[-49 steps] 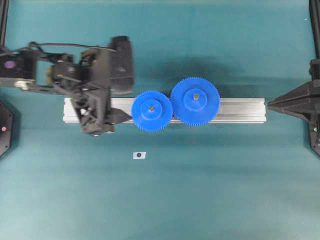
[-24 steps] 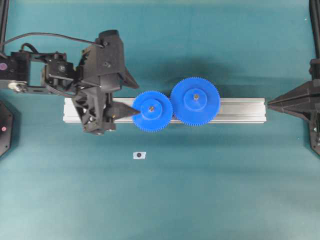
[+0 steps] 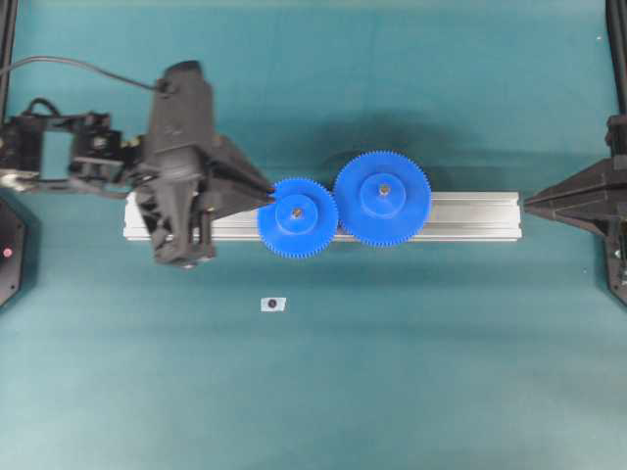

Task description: Find the location of the shaft and insert the small gear.

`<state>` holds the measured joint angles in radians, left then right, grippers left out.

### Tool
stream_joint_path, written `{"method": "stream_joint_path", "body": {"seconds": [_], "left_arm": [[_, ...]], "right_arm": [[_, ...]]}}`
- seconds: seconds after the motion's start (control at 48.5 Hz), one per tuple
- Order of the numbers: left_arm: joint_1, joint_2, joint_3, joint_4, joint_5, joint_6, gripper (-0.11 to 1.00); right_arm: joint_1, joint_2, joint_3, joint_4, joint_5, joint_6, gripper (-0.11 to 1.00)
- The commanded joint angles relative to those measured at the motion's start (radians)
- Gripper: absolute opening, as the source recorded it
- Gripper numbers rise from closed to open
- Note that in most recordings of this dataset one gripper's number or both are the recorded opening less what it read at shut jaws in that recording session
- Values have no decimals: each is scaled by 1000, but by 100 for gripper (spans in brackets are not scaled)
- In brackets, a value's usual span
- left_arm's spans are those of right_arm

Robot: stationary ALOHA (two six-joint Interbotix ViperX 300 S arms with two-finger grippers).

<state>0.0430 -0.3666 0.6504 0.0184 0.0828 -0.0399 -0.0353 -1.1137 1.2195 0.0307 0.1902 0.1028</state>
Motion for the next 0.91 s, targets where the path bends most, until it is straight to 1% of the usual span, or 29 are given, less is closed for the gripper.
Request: {"method": "stream_joint_path", "body": {"seconds": [0.0, 0.371, 0.701, 0.886], "left_arm": [[-8, -49, 11, 5, -15, -3, 18], [-6, -195, 115, 5, -17, 0, 18], [-8, -256, 173, 5, -17, 3, 18], [-8, -276, 183, 5, -18, 3, 18]], "right_arm": [[-2, 5, -11, 3, -8, 9, 6], [-2, 5, -3, 2, -9, 8, 6], [-2, 3, 5, 2, -9, 8, 6], [-2, -5, 6, 2, -9, 8, 6]]}}
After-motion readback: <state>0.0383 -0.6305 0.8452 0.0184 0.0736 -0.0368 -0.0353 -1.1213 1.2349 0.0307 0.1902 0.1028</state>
